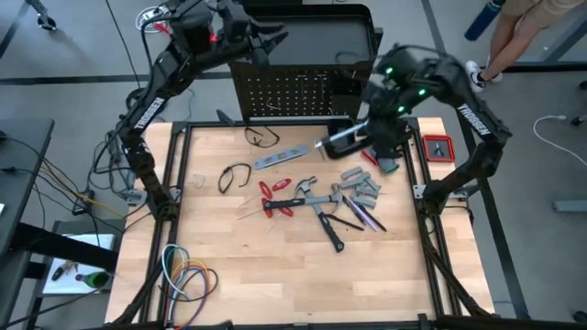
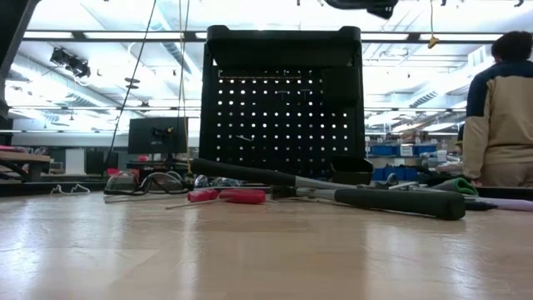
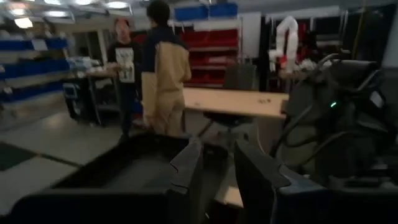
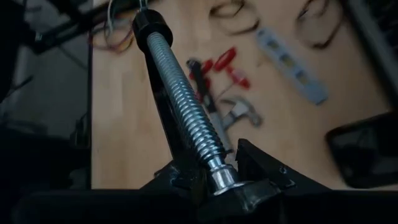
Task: Hang tools onto peg board
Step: Remove the clamp from the top of the peg board
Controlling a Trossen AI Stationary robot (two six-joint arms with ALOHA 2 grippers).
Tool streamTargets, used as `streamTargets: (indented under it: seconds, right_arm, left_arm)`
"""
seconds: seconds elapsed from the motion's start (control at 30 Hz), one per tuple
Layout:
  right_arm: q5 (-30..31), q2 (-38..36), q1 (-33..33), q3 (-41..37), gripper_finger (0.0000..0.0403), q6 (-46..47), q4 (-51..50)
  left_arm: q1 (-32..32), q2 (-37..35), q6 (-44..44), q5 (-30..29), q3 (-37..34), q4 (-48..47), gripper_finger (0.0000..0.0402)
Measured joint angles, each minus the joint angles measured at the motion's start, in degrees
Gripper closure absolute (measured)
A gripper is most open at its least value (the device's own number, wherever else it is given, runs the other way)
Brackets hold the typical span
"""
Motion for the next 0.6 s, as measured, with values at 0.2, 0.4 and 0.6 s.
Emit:
streamTargets:
  seconds: [0.2, 0.4, 0.6]
  right_arm:
    - [-0.88, -1.9, 2.11, -15.72, 0.0306, 3.35, 11.45]
    - [0.39, -2.29, 4.18, -31.92, 0.0306, 14.49, 27.62]
    - [10.0, -2.32, 8.83, -43.65, 0.0306, 29.08, 44.54]
  left_arm:
    - [-3.38, -1.62, -4.48, 0.01, 0.0, -7.43, 0.0309]
    - [-8.21, -1.69, -8.25, -0.06, -0.02, -13.86, 0.0309]
    - [-12.12, -1.74, -8.75, -0.5, -0.33, -14.36, 0.0315]
